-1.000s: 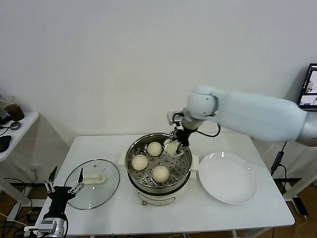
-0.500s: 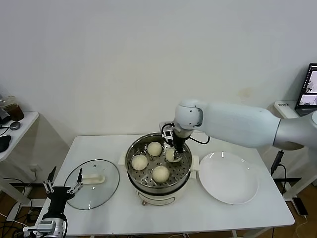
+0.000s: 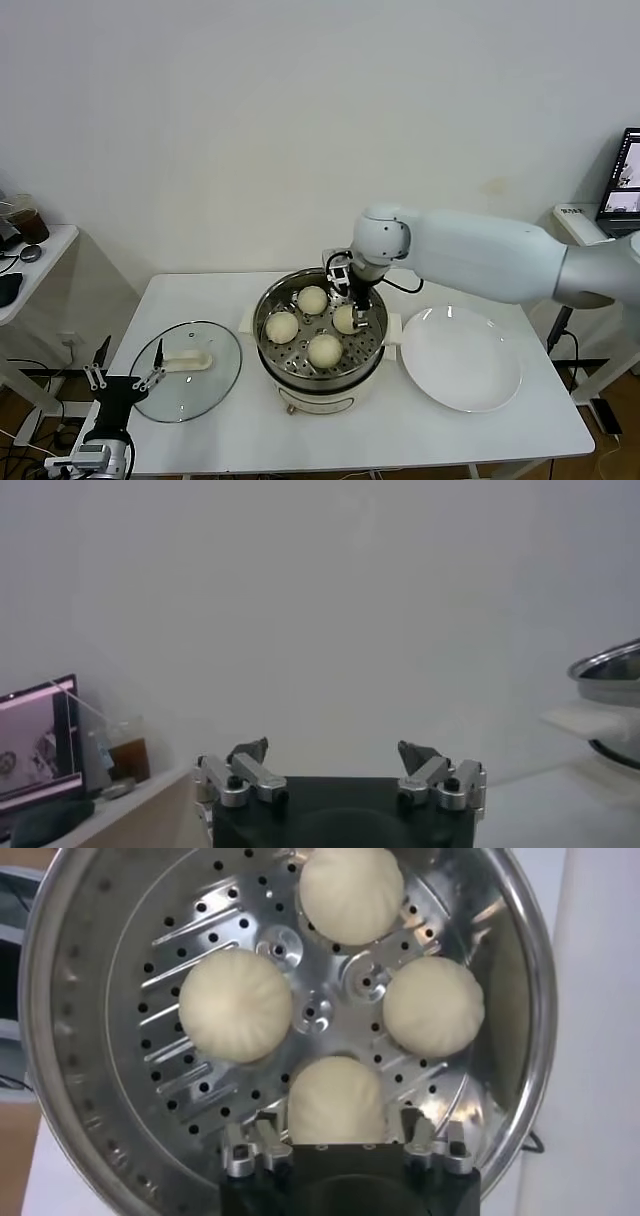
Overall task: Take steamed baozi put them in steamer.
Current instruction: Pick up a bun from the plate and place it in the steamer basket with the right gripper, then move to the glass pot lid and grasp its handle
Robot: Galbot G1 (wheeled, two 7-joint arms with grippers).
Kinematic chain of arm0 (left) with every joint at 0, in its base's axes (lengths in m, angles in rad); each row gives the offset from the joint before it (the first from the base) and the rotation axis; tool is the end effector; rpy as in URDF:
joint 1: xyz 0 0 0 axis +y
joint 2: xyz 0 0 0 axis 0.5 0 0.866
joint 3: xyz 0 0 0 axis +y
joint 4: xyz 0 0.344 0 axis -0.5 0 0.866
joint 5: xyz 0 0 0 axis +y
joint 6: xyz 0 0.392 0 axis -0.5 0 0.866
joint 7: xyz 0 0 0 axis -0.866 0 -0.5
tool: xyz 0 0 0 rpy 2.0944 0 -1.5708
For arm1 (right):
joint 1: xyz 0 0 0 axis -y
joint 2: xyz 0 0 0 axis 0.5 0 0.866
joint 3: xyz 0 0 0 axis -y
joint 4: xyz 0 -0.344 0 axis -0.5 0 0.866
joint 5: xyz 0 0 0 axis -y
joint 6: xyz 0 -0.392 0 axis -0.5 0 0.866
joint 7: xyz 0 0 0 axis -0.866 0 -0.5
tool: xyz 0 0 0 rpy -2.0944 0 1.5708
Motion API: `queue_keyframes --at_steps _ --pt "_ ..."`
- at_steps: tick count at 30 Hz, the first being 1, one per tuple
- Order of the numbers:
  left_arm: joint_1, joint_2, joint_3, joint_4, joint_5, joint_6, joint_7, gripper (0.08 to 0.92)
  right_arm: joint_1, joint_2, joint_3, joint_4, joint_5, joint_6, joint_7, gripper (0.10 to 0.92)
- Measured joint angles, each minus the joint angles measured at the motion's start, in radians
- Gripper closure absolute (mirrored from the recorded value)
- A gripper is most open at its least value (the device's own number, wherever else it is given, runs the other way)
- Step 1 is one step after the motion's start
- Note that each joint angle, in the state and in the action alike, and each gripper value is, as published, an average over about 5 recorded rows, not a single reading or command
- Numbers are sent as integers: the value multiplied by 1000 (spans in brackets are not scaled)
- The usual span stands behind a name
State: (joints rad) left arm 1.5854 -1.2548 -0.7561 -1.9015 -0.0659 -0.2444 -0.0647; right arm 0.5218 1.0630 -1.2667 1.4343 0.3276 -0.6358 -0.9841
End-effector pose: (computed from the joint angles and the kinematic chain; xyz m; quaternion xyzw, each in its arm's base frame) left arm 0.2178 0.1486 -0.3390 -0.0532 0.9847 0.1602 0.0435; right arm 0.5314 0.1380 -0.0855 0.5260 -0.5240 0.5708 0.3507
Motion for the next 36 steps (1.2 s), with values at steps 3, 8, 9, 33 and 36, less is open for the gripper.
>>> queue_keyframes --at_steps 3,8,9,33,36 --pt "-1 1 1 0 0 0 0 177 -1 -37 26 38 -15 0 16 204" --pt "0 2 0 -1 -5 -3 0 177 -43 -132 108 127 -9 -2 102 203" --pt "1 2 0 -1 -7 -5 0 177 -61 -156 131 147 -1 0 133 203" --pt "28 -41 37 -6 26 -34 -6 177 -1412 -115 1394 327 -256 773 766 203" --pt "28 -39 40 -5 52 -26 -13 177 -1561 -14 1540 343 -292 856 779 203"
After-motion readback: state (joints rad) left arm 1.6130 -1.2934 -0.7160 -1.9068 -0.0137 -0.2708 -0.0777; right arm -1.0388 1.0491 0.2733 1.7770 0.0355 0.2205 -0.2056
